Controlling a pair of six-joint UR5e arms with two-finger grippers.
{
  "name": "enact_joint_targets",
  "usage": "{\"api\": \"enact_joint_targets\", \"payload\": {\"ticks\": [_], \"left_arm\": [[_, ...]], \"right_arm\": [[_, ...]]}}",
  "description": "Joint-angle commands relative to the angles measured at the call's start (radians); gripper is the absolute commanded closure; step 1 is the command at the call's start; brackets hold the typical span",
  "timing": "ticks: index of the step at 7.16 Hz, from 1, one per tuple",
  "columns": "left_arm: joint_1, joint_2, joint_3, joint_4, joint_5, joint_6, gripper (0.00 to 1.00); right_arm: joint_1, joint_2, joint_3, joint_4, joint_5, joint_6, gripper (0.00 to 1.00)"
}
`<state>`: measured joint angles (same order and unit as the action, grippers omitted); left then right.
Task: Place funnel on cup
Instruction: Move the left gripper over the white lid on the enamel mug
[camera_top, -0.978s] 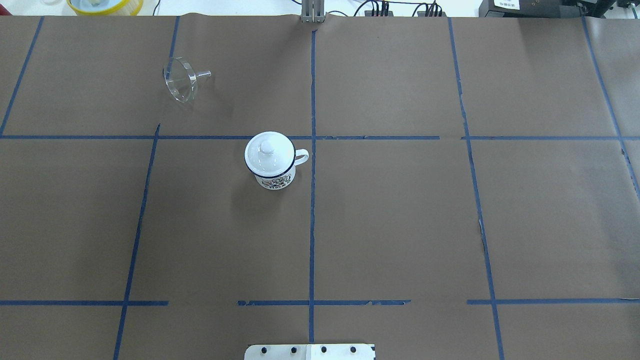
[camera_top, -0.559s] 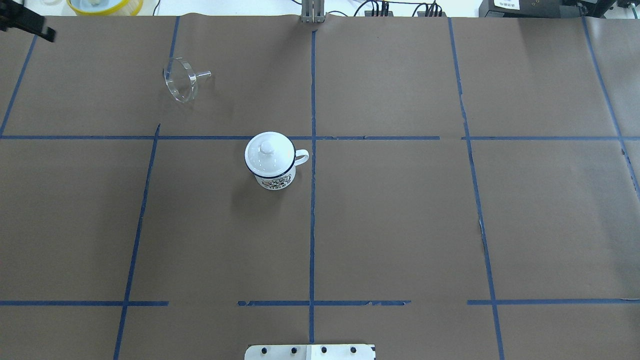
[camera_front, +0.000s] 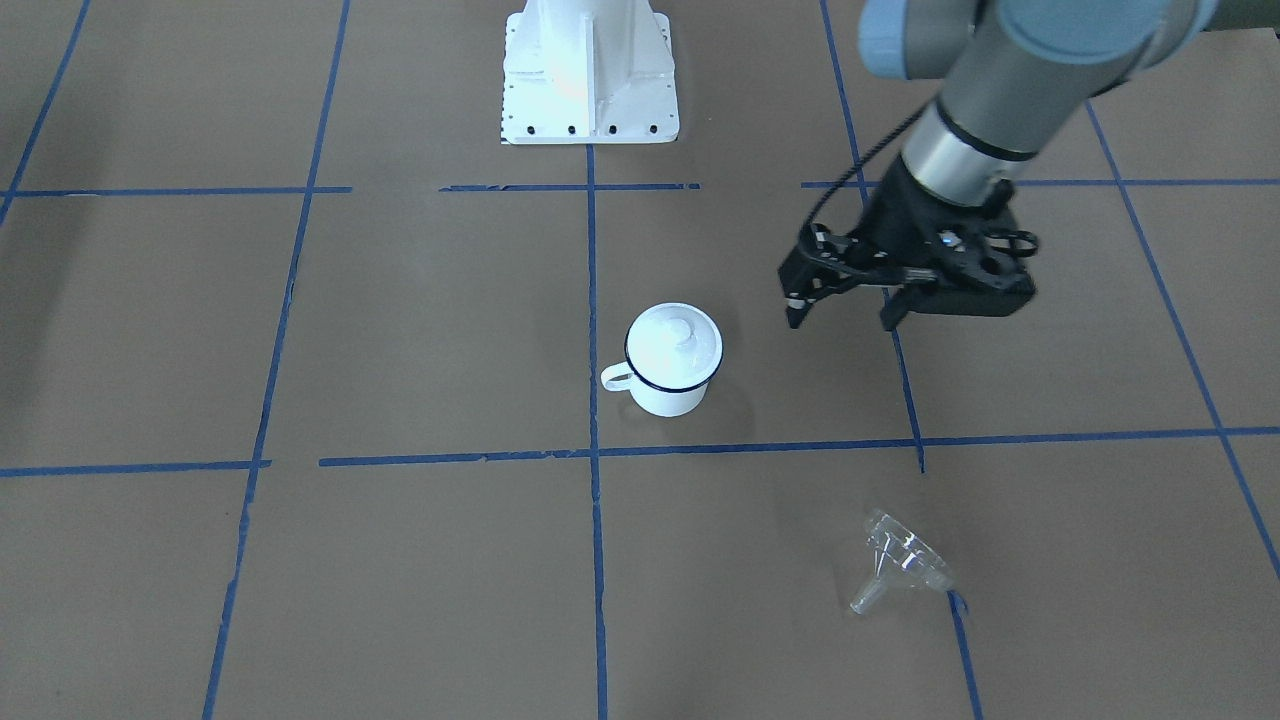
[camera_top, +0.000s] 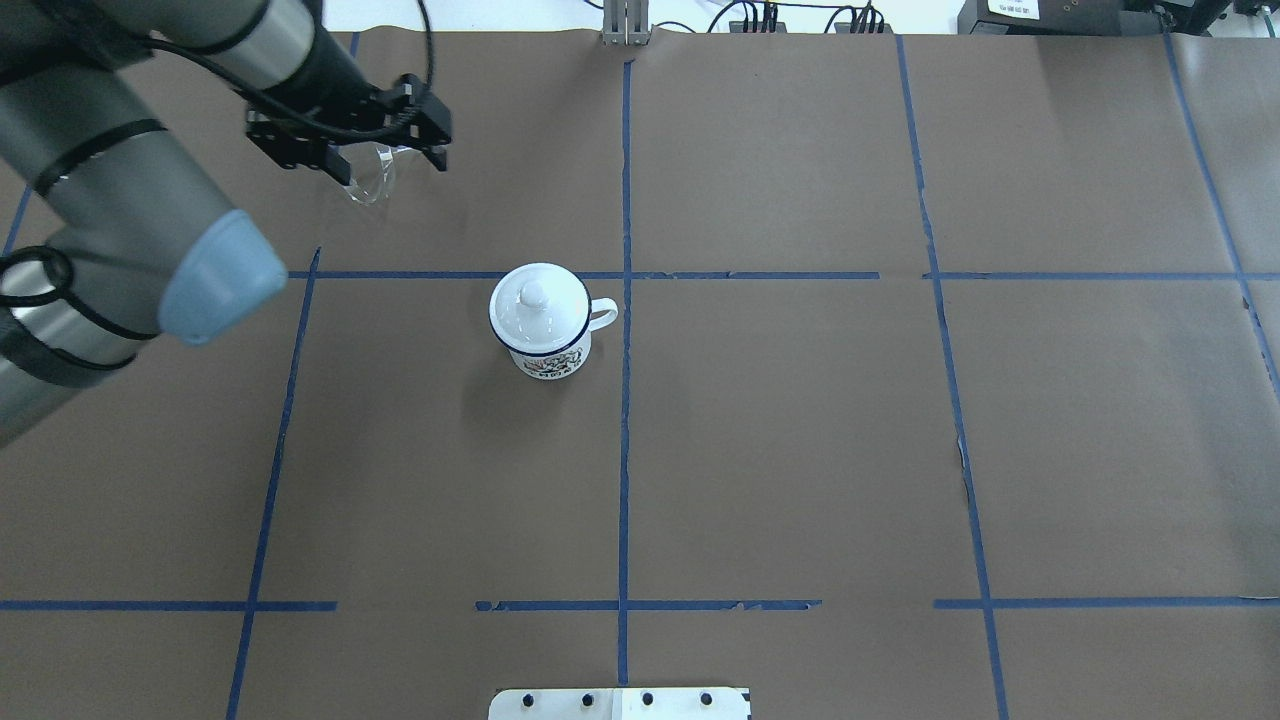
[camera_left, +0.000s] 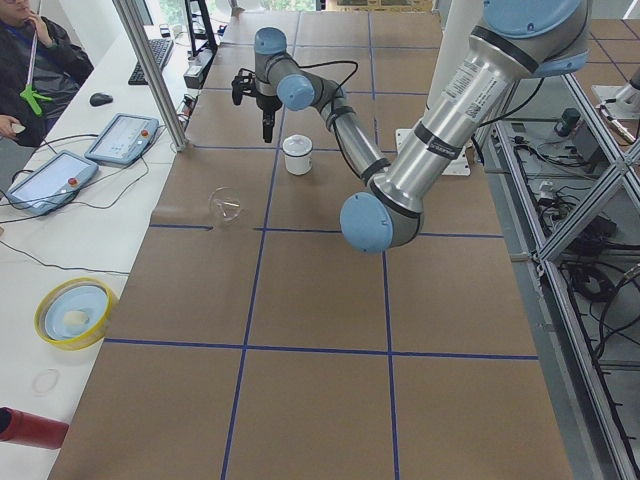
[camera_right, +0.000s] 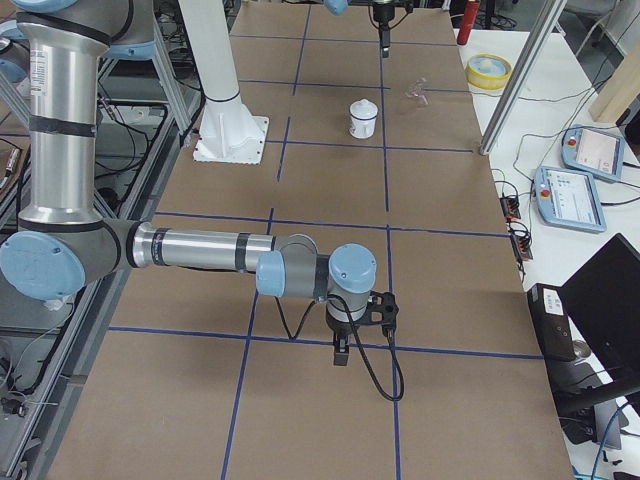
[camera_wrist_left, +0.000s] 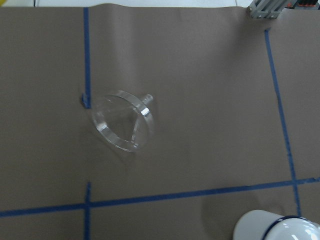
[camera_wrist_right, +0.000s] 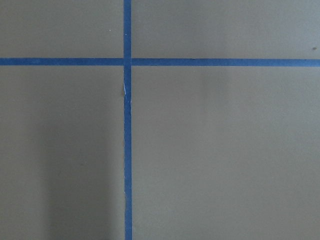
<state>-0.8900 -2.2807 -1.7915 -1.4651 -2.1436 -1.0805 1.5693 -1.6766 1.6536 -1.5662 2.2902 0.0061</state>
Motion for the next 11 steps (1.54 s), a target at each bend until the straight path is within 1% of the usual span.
{"api": "enact_joint_targets", "payload": {"ticks": [1,2,3,6,7,9,11], "left_arm": [[0.100,-0.152,0.117,0.080,0.037,-0.113,0.00],[0.164,-0.164,0.160,0.080,0.150,-0.163,0.00],[0.237,-0.163,0.175,0.075,0.269,-0.215,0.00],[0.244,-0.160,0.201,0.063,0.268,-0.211,0.01],[0.244,-0.155,0.201,0.051,0.267,-0.202,0.06],[0.243,-0.143,0.204,0.022,0.267,-0.177,0.10],[0.243,-0.125,0.208,-0.013,0.266,-0.176,0.11]], "right_arm": [[0.000,0.000,0.000,0.000,0.000,0.000,0.00],[0.000,0.000,0.000,0.000,0.000,0.000,0.00],[0.000,0.000,0.000,0.000,0.000,0.000,0.00],[0.000,0.000,0.000,0.000,0.000,0.000,0.00],[0.000,0.000,0.000,0.000,0.000,0.000,0.00],[0.000,0.000,0.000,0.000,0.000,0.000,0.00],[0.000,0.000,0.000,0.000,0.000,0.000,0.00]]}}
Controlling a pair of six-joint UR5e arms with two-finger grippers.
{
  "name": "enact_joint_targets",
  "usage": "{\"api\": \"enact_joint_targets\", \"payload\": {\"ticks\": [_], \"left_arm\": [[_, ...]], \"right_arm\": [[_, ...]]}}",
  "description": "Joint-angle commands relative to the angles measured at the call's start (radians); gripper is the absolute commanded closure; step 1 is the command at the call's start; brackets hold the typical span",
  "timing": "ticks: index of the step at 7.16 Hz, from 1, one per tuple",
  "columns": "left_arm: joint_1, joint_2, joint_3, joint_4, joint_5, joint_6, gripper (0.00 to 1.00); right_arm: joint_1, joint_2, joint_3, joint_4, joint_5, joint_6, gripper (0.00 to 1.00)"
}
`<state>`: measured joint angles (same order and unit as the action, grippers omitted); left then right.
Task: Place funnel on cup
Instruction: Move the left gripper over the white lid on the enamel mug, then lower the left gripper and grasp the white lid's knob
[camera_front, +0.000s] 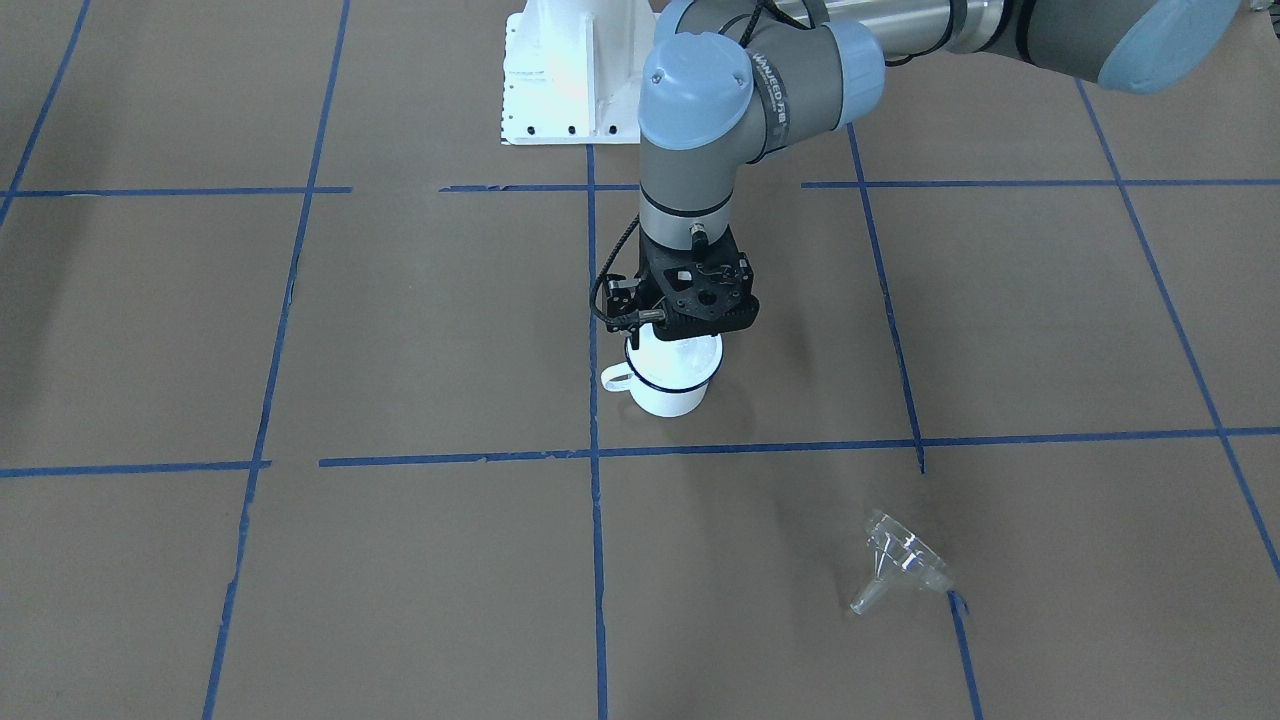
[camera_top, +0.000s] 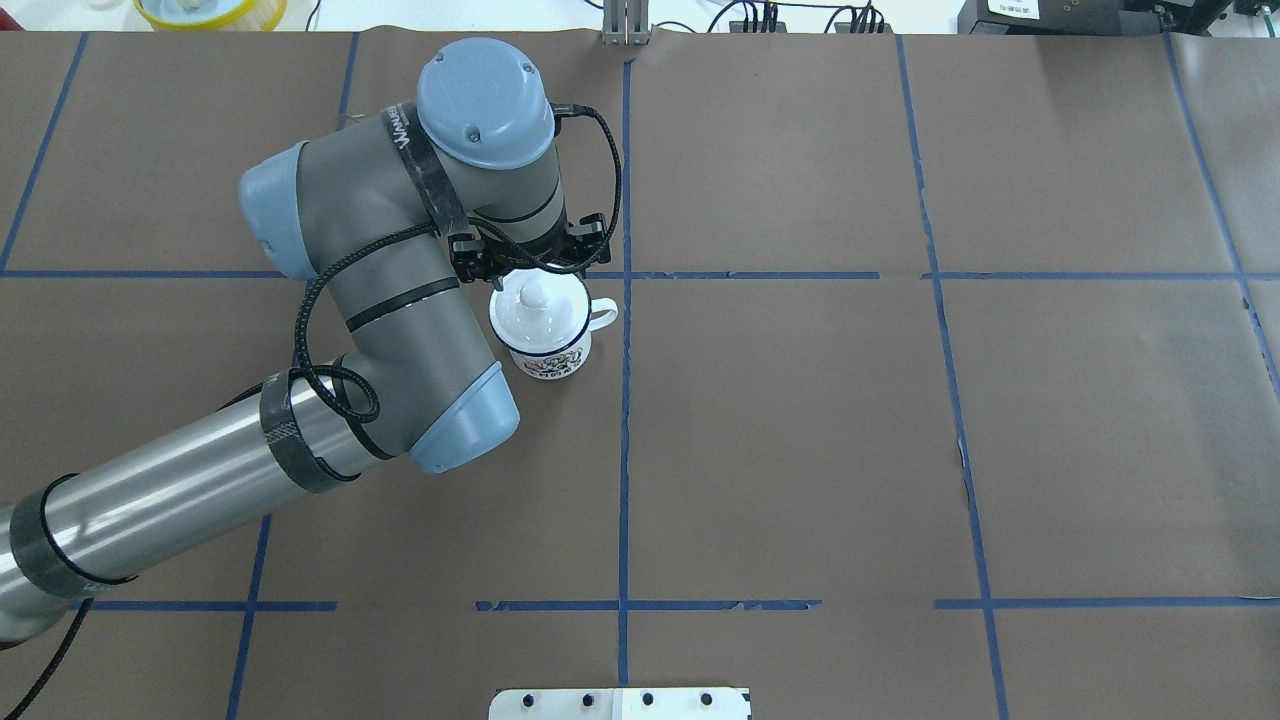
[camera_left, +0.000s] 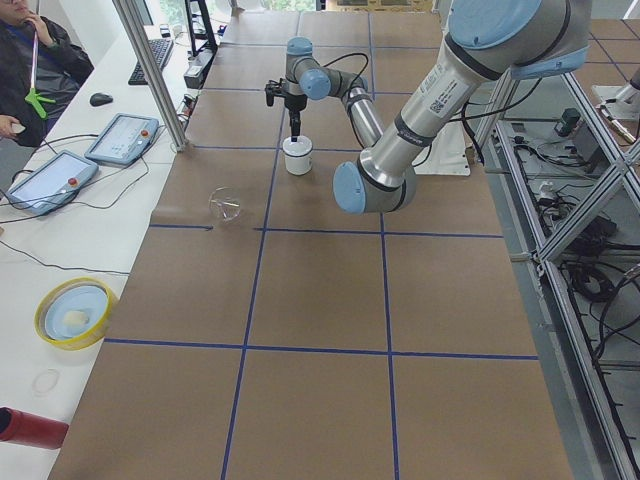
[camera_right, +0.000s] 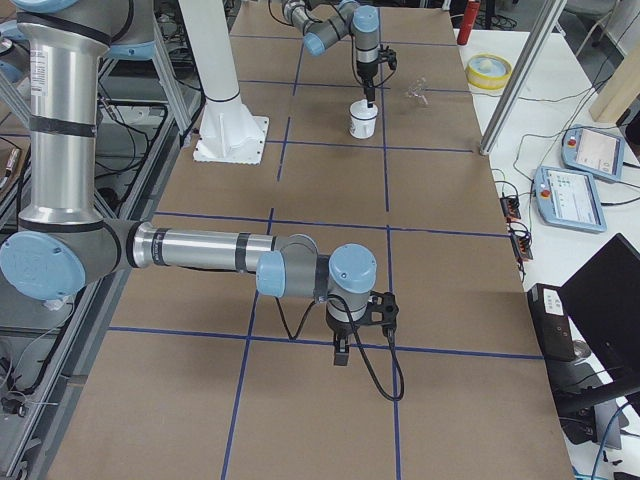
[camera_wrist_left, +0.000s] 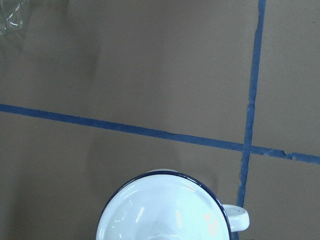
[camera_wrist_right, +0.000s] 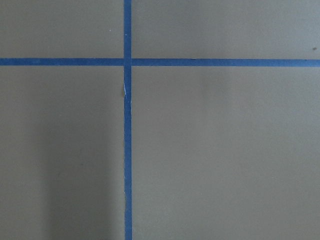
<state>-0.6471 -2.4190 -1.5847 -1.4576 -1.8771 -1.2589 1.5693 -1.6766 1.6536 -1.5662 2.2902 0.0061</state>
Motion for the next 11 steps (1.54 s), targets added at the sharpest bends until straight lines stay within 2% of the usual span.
{"api": "enact_joint_targets", "payload": {"ticks": [1,4,7,11], "left_arm": [[0.000,0.027,0.002,-0.029,0.000,0.004,0.13],[0.000,0.031,-0.009,-0.027,-0.045,0.004,0.17],[0.000,0.031,-0.011,-0.026,-0.048,0.004,0.21],[0.000,0.031,-0.006,-0.026,-0.045,0.003,0.21]], "right_arm": [[0.000,0.000,0.000,0.000,0.000,0.000,0.00],[0.000,0.000,0.000,0.000,0.000,0.000,0.00],[0.000,0.000,0.000,0.000,0.000,0.000,0.00],[0.000,0.000,0.000,0.000,0.000,0.000,0.00]]}}
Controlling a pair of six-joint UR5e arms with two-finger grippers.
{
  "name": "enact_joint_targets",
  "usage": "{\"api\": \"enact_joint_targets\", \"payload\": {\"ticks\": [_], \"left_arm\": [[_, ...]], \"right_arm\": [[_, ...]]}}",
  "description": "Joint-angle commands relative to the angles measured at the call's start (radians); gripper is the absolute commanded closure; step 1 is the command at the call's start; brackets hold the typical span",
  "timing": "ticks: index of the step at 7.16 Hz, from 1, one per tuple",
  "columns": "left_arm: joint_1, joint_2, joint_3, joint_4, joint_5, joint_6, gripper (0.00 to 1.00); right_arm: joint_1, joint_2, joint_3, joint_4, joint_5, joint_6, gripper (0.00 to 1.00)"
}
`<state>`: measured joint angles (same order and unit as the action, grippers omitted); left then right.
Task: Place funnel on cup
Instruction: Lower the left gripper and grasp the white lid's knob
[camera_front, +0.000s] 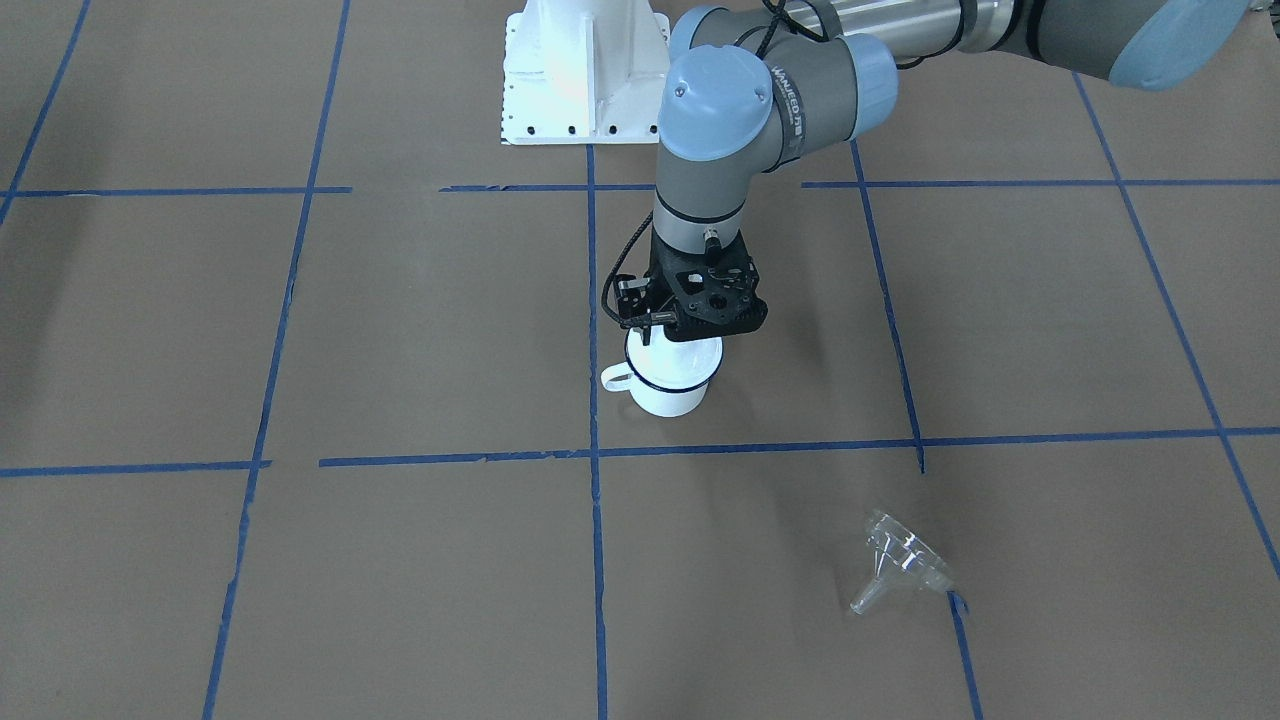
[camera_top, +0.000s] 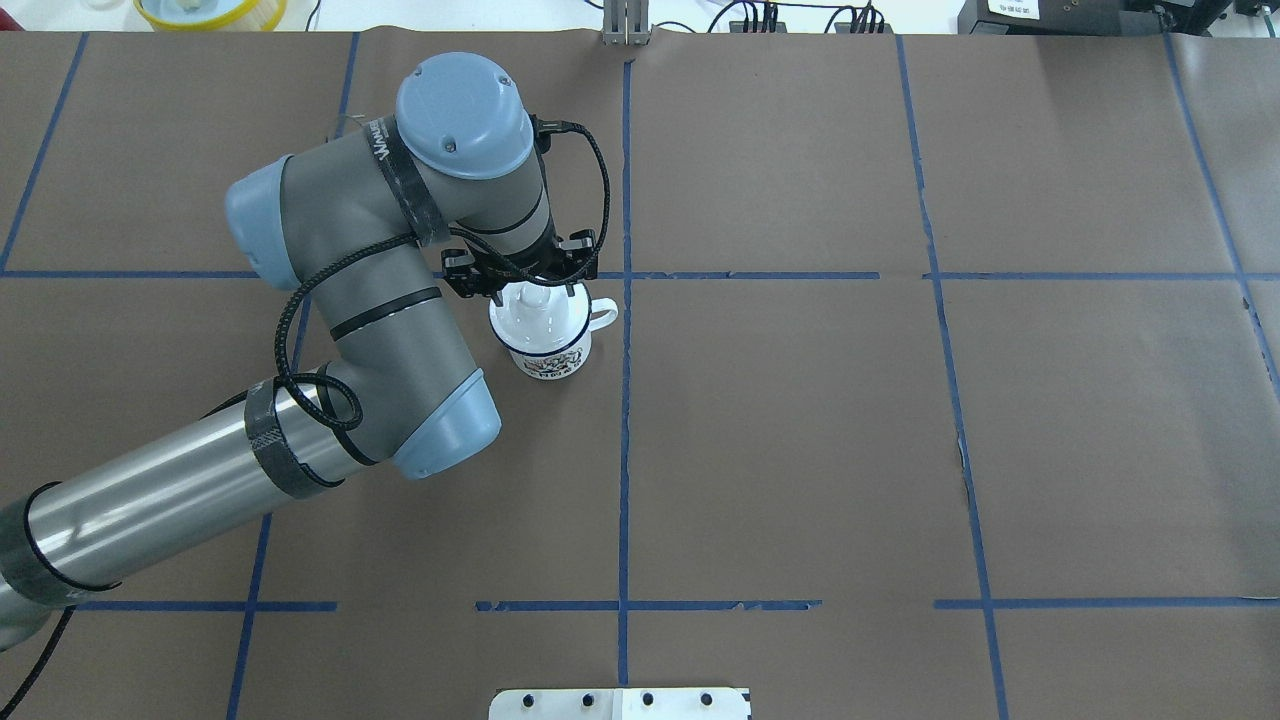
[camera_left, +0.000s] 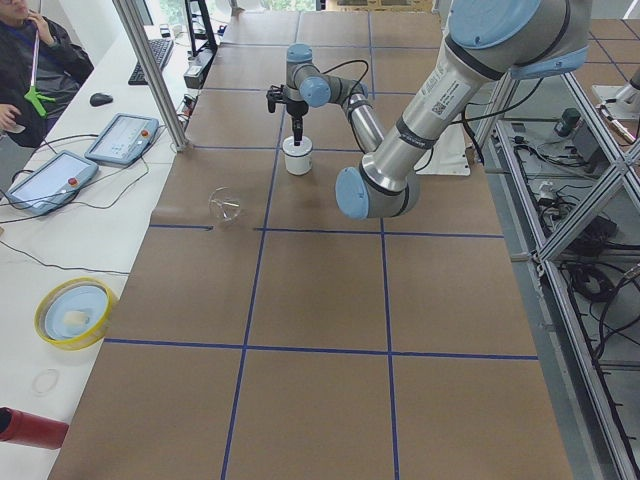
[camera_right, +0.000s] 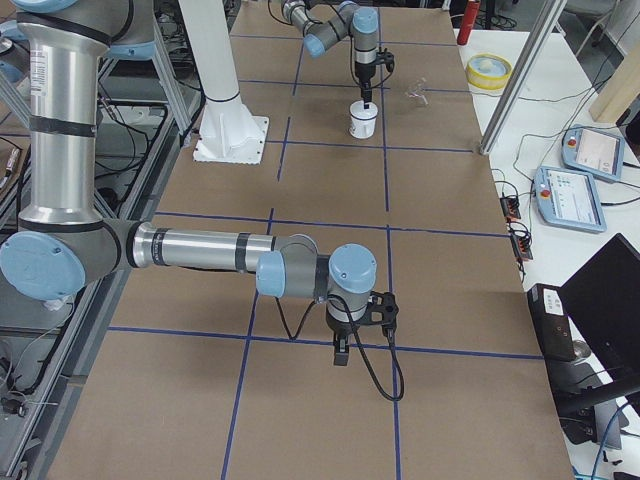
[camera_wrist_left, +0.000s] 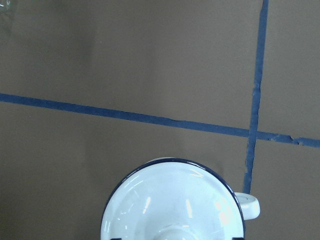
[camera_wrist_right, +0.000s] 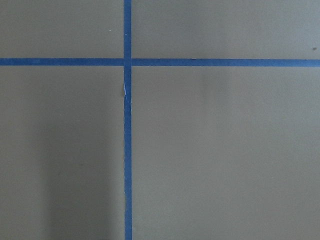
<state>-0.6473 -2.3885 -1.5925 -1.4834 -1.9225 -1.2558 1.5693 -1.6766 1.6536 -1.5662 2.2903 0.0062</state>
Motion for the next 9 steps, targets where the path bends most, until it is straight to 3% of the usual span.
{"api": "enact_joint_targets", "payload": {"ticks": [1,2,3,4,7,9], "left_arm": [[0.000,0.000,0.000,0.000,0.000,-0.001,0.22],[0.000,0.000,0.000,0.000,0.000,-0.005,0.37],[-0.003,0.000,0.000,0.002,0.000,-0.005,0.84],[-0.006,0.000,-0.003,0.003,0.000,-0.004,1.00],[-0.015,-0.005,-0.020,0.008,0.000,-0.004,1.00],[-0.031,0.005,-0.143,0.117,-0.012,-0.001,1.00]], "right_arm": [[0.000,0.000,0.000,0.000,0.000,0.000,0.00],[0.000,0.000,0.000,0.000,0.000,0.000,0.00],[0.000,0.000,0.000,0.000,0.000,0.000,0.00],[0.000,0.000,0.000,0.000,0.000,0.000,0.00],[0.000,0.000,0.000,0.000,0.000,0.000,0.00],[0.000,0.000,0.000,0.000,0.000,0.000,0.00]]}}
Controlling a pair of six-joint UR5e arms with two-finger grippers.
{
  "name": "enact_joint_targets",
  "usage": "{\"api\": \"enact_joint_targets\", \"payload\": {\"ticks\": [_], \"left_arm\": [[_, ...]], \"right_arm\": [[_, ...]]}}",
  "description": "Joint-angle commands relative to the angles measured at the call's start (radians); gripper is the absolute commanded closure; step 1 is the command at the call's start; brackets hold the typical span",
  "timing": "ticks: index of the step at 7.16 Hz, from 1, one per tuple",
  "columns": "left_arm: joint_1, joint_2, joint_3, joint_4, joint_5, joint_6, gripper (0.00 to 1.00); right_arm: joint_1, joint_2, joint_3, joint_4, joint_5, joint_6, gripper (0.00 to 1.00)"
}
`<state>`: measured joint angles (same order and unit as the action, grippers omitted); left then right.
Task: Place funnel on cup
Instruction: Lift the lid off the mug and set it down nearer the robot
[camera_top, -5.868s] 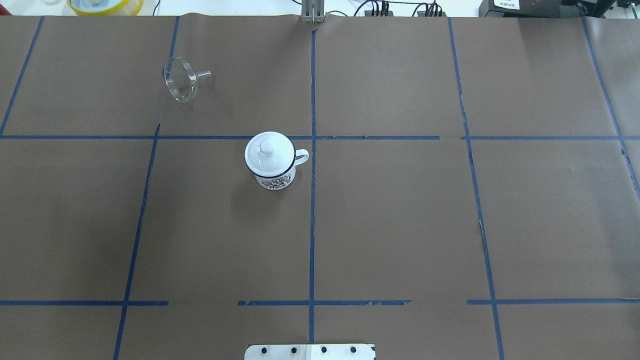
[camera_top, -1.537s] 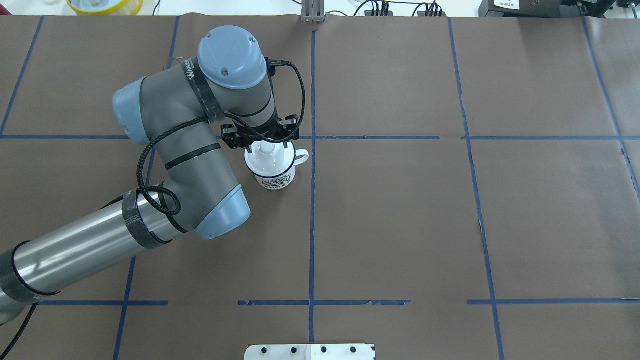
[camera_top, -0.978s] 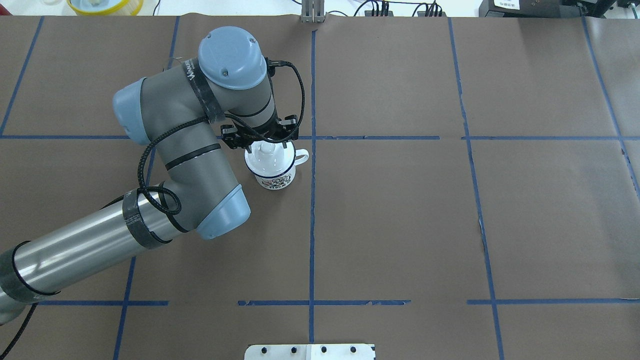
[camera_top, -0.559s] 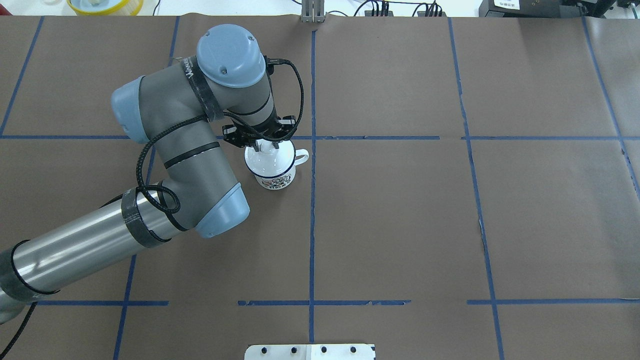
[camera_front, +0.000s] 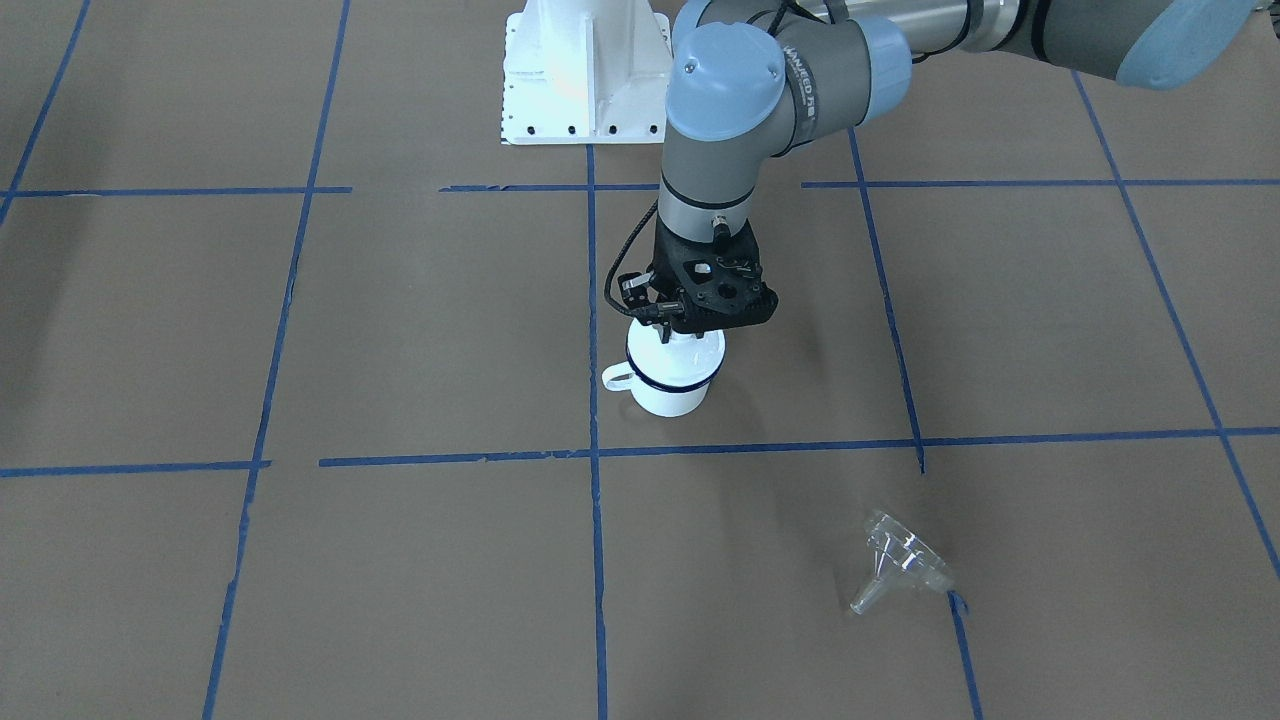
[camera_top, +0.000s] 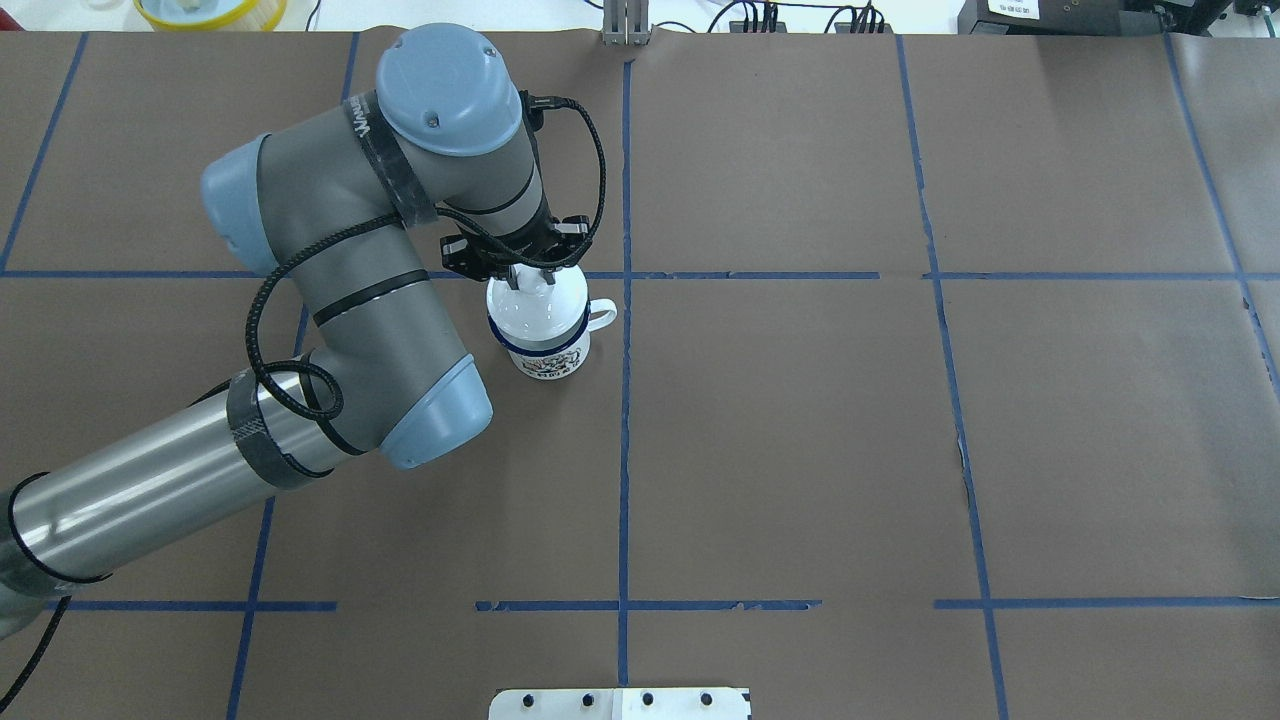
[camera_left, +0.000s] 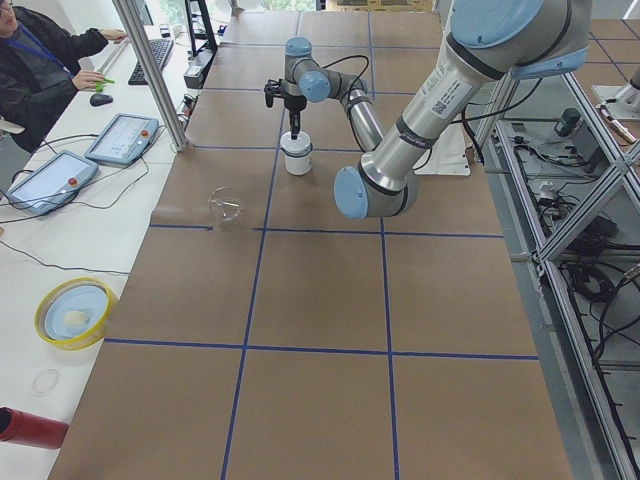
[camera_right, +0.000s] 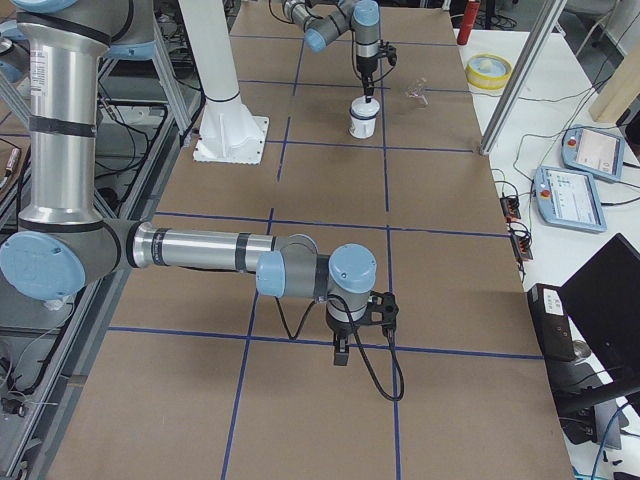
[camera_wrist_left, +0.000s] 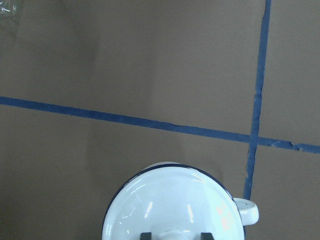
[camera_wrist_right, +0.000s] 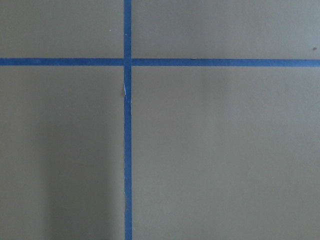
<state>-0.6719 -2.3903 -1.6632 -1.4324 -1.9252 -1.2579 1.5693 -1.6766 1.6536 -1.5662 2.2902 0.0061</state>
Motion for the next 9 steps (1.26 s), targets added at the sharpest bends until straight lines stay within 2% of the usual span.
{"api": "enact_joint_targets", "payload": {"ticks": [1,2,6,9], "left_arm": [[-0.006,0.043,-0.175,0.125,-0.011,0.003,1.00],[-0.005,0.083,-0.250,0.145,-0.012,0.002,1.00],[0.153,0.204,-0.297,0.119,0.024,-0.047,1.00],[0.235,0.312,-0.264,-0.058,0.090,-0.100,1.00]], "right_arm": [[0.000,0.000,0.000,0.000,0.000,0.000,0.00],[0.000,0.000,0.000,0.000,0.000,0.000,0.00],[0.000,0.000,0.000,0.000,0.000,0.000,0.00],[0.000,0.000,0.000,0.000,0.000,0.000,0.00]]}}
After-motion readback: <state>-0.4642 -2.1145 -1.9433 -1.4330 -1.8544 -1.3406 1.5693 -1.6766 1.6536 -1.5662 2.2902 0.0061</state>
